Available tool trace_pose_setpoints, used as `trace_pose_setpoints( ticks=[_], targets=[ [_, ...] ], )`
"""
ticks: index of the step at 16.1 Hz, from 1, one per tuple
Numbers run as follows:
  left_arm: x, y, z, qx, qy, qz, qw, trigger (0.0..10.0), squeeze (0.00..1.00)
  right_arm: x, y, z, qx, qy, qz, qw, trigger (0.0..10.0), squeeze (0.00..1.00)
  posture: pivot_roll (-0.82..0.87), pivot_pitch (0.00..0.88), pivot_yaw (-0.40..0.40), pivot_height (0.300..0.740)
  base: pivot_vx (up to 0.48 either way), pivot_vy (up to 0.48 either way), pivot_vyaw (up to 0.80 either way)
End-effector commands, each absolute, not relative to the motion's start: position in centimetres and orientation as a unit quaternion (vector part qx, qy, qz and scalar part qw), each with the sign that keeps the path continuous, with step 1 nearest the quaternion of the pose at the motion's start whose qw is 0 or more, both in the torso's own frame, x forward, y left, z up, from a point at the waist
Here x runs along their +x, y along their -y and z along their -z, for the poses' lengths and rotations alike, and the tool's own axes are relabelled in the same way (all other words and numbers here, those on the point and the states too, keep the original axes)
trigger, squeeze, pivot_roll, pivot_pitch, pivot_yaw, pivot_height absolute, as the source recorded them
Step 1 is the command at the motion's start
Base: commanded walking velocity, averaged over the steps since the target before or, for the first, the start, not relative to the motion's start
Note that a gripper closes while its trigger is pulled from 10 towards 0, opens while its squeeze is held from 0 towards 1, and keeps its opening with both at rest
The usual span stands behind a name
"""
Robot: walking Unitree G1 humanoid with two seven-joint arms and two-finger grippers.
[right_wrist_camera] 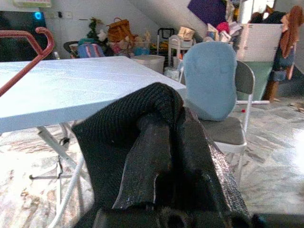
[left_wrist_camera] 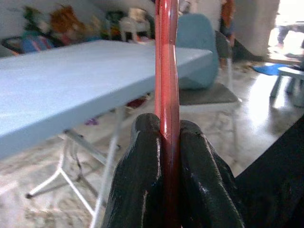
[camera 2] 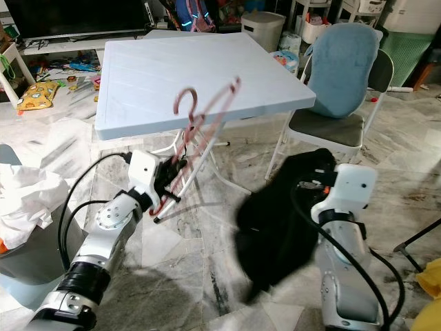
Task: Hang hanger
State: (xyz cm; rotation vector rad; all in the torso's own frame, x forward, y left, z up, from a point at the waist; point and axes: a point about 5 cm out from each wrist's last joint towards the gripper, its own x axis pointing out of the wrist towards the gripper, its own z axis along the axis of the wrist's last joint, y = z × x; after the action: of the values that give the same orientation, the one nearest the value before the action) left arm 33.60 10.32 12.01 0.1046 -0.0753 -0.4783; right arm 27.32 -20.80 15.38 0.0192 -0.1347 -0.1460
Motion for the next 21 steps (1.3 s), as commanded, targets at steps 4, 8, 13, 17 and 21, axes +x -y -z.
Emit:
trace_pose_setpoints(
  ticks=[4,8,13,17,21],
  targets=[
    [33.2,-12.2,-12.9,0.076,0.064,0.168,0.981,10.0,0.00,25.7,20.4,-17.2,-0.009,0.108,0.063,0.992,0.0,0.00,0.03,0.000,-0.016,0.740,0.000,0.000,0.00],
    [29.5,-13.9,-10.9,0.061,0.023,0.205,0.977,10.0,0.00,21.6,20.6,-16.4,-0.013,0.081,0.074,0.994,0.0,0.00,0.03,0.000,-0.018,0.740,0.000,0.000,0.00],
    [28.8,-14.8,-10.4,0.049,-0.003,0.187,0.981,10.0,0.00,20.1,21.0,-16.1,-0.024,0.062,0.073,0.995,0.0,0.00,0.02,0.000,-0.026,0.740,0.000,0.000,0.00],
    [28.8,-14.3,-10.8,0.043,-0.001,0.198,0.979,10.0,0.00,21.2,20.4,-17.0,-0.036,0.073,0.047,0.996,0.0,0.00,0.03,0.000,-0.031,0.740,0.121,0.000,0.00],
    [28.6,-14.2,-10.8,0.040,-0.002,0.198,0.979,10.0,0.00,21.3,19.7,-17.2,-0.035,0.074,0.025,0.996,5.0,0.00,0.03,0.000,-0.035,0.740,0.269,0.000,0.10]
  ],
)
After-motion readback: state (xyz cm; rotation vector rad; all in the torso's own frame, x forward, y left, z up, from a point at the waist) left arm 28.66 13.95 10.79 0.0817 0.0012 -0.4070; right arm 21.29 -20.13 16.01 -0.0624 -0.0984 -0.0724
